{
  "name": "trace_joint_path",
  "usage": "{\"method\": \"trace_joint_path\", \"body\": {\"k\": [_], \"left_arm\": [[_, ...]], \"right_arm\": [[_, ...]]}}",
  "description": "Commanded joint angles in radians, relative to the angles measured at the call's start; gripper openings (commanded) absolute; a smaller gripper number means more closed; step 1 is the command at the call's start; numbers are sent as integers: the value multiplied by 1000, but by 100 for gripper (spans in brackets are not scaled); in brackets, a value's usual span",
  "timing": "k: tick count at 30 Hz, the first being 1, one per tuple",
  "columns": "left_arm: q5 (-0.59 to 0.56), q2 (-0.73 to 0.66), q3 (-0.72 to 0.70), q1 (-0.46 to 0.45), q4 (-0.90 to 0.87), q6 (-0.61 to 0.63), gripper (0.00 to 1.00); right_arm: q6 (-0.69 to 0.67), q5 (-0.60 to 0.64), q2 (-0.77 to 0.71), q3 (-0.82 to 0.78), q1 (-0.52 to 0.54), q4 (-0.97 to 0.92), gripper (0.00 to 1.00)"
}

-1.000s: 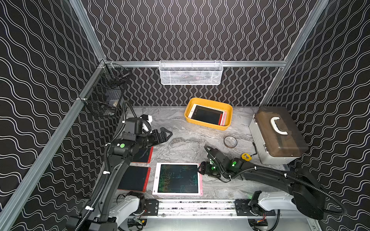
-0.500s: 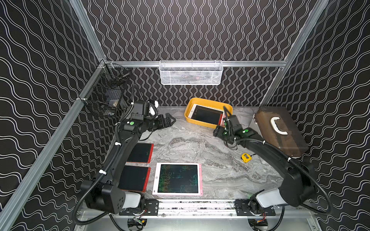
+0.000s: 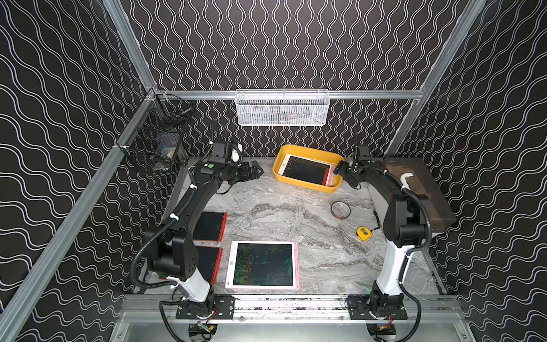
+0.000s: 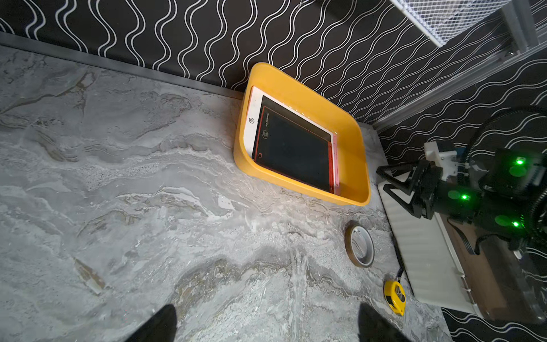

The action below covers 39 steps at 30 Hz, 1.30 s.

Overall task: Take out the writing tablet from the storage box
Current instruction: Move the storage box to the center of the board.

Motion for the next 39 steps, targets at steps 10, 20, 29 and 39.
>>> {"method": "trace_joint_path", "body": {"k": [10, 20, 29, 39], "left_arm": [[-15, 164, 160, -6, 22, 31, 99], [-26, 227, 183, -38, 20, 31, 99], [-123, 245, 152, -107, -7, 66, 99], [-268, 310, 42, -150, -22, 102, 99]], "right_arm": [[-55, -49, 209, 176, -24, -105, 39], [-86, -54, 98, 88, 34, -162, 4], [19, -115, -62, -197, 196, -45, 3], [87, -70, -153, -352, 274, 22, 4]]}}
